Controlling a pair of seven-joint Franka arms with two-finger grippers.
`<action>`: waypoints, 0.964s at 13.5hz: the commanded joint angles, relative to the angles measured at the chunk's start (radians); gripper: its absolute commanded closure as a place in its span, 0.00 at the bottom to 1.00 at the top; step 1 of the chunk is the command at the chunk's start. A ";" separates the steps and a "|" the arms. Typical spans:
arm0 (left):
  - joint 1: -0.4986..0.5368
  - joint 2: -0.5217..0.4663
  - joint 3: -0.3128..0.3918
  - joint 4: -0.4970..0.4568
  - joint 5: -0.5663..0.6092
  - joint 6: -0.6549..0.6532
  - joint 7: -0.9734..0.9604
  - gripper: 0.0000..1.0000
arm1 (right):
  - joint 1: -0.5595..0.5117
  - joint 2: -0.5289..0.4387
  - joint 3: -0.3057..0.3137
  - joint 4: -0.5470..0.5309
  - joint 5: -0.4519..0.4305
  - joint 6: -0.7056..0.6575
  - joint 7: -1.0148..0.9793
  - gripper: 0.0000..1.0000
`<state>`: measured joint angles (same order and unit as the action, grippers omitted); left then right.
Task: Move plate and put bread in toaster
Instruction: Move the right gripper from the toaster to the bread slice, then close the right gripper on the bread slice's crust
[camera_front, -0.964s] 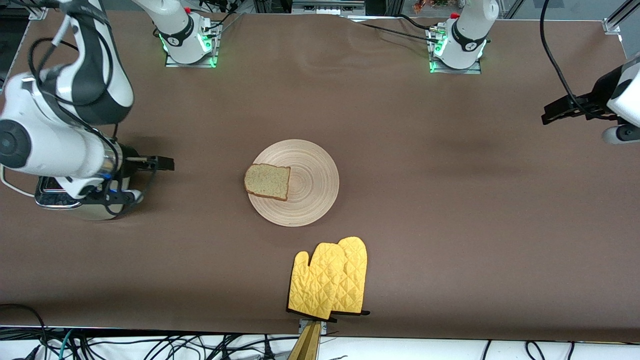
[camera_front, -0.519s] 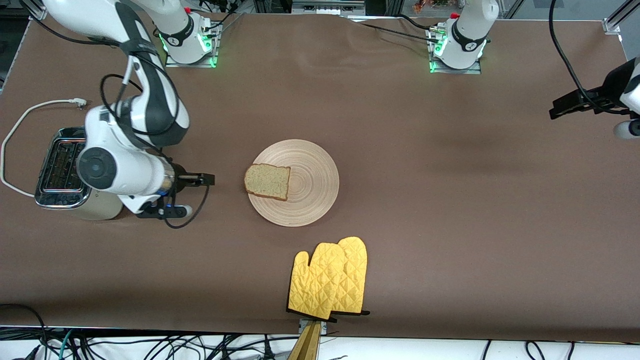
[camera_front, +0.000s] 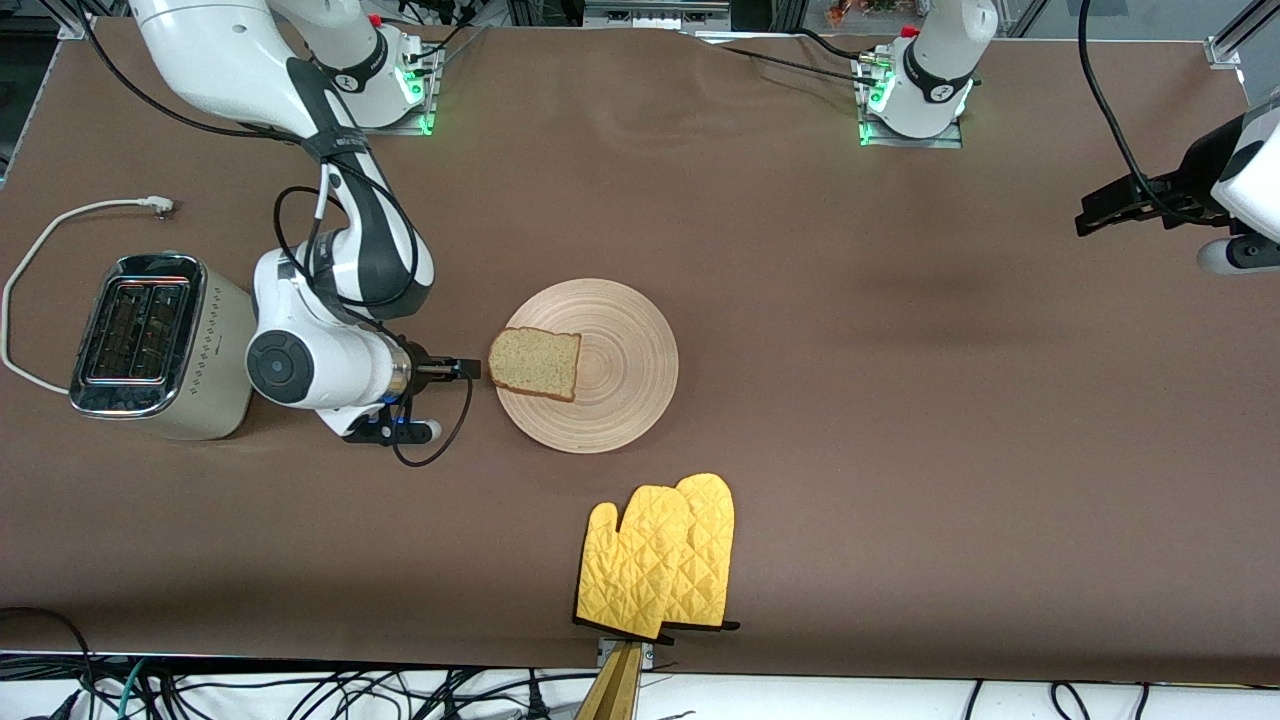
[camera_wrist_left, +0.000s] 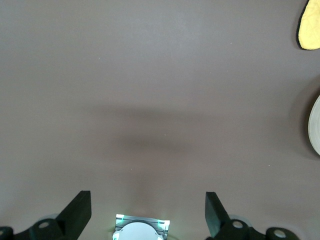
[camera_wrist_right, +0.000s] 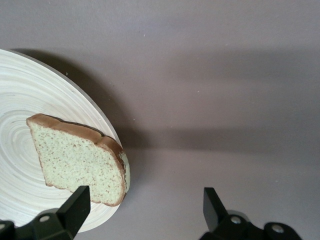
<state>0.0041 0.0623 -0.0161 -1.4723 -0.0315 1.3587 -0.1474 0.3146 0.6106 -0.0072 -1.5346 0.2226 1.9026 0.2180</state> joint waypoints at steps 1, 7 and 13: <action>-0.012 0.004 0.013 0.032 -0.022 -0.020 0.002 0.00 | 0.021 0.015 -0.004 -0.007 0.035 0.010 0.038 0.00; -0.010 0.004 0.013 0.023 -0.048 -0.018 0.005 0.00 | 0.061 0.041 -0.004 -0.053 0.073 0.067 0.081 0.00; -0.010 0.001 0.005 0.024 -0.051 -0.009 -0.009 0.00 | 0.061 0.052 -0.004 -0.056 0.075 0.065 0.081 0.01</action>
<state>0.0005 0.0626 -0.0160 -1.4629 -0.0582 1.3561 -0.1475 0.3729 0.6656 -0.0081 -1.5769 0.2754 1.9565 0.2935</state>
